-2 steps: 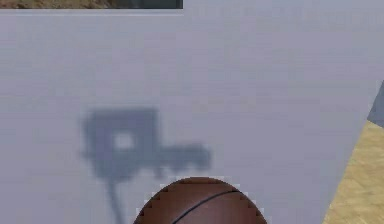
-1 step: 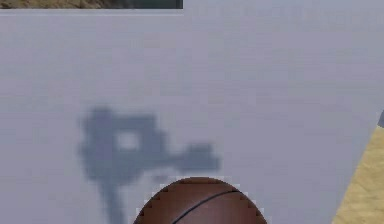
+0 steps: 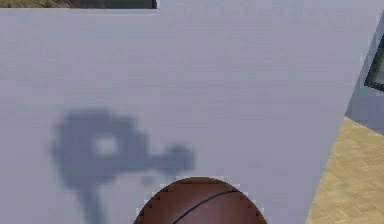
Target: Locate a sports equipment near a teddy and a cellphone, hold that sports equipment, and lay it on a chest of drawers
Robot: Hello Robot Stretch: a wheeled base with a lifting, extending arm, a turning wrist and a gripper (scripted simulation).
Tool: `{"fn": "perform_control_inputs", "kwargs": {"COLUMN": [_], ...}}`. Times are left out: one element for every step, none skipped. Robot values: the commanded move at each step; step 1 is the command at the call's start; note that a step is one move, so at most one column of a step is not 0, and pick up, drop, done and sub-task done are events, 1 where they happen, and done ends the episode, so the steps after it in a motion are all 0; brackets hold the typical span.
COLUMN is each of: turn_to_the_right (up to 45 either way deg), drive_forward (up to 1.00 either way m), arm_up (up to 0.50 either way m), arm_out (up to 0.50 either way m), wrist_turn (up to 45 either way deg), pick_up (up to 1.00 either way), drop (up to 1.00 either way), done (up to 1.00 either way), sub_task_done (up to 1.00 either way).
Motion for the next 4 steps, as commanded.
{"fn": "perform_control_inputs", "kwargs": {"turn_to_the_right": [-9.0,9.0,-6.0,6.0], "drive_forward": [0.0,0.0,0.0,0.0], "arm_up": [0.0,0.0,0.0,0.0], "arm_out": [0.0,0.0,0.0,0.0], "wrist_turn": [0.0,0.0,0.0,0.0], "pick_up": [0.0,0.0,0.0,0.0], "drop": [0.0,0.0,0.0,0.0], "done": [0.0,0.0,0.0,0.0], "sub_task_done": [0.0,0.0,0.0,0.0]}}
